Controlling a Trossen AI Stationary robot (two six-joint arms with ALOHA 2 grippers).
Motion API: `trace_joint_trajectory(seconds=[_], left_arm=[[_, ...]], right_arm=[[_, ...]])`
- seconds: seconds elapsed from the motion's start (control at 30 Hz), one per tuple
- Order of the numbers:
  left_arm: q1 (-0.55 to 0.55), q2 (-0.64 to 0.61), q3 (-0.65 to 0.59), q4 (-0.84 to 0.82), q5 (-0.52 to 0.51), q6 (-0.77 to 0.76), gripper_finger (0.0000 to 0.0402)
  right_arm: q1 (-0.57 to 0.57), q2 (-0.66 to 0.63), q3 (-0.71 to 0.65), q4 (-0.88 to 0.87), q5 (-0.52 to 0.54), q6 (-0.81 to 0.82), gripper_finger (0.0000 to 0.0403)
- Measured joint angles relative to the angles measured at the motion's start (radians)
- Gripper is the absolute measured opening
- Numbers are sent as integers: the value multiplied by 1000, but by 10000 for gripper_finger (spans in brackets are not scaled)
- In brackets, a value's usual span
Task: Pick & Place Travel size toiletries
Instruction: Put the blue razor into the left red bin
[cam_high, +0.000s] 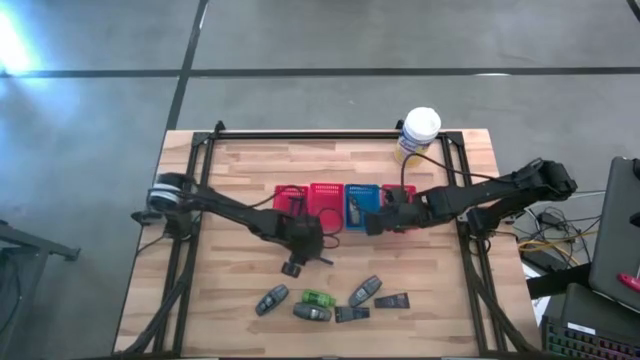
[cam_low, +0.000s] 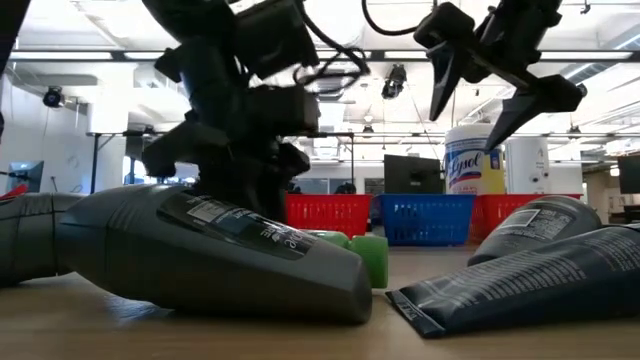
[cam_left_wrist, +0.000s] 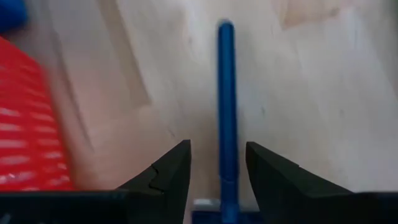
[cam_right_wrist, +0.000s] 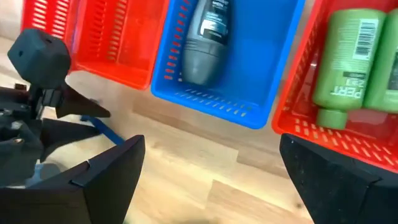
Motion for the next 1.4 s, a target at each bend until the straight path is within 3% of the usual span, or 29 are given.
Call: trace_joint_trajectory(seconds=[0.17, 0.37, 0.5, 0.67, 0.87, 0.93, 1.23, 1.4], left_arm=[[0, 34, 34, -53, 9, -2, 140], [0, 3, 39, -96, -1, -47, 37], [7, -70, 51, -93, -11, -147, 32], [35, -200, 47, -158, -92, -484, 35], [52, -406, -33, -180, -466, -1162, 35], [71, -449, -82, -178, -523, -1270, 36], [201, -393, -281, -9, -413, -1338, 39], [225, -368, -297, 4, -352, -1332, 77]], right_arm=[[3, 0, -1, -22, 1, -6, 368], [3, -1, -2, -23, 19, -36, 368], [12, -13, -2, -23, 43, -35, 368], [53, -49, -2, -47, 108, 7, 368], [79, -77, -2, -155, 184, 83, 368], [79, -77, -2, -170, 190, 80, 368], [85, -74, -2, -126, 156, -23, 368], [122, -74, -3, -114, 129, -30, 368]])
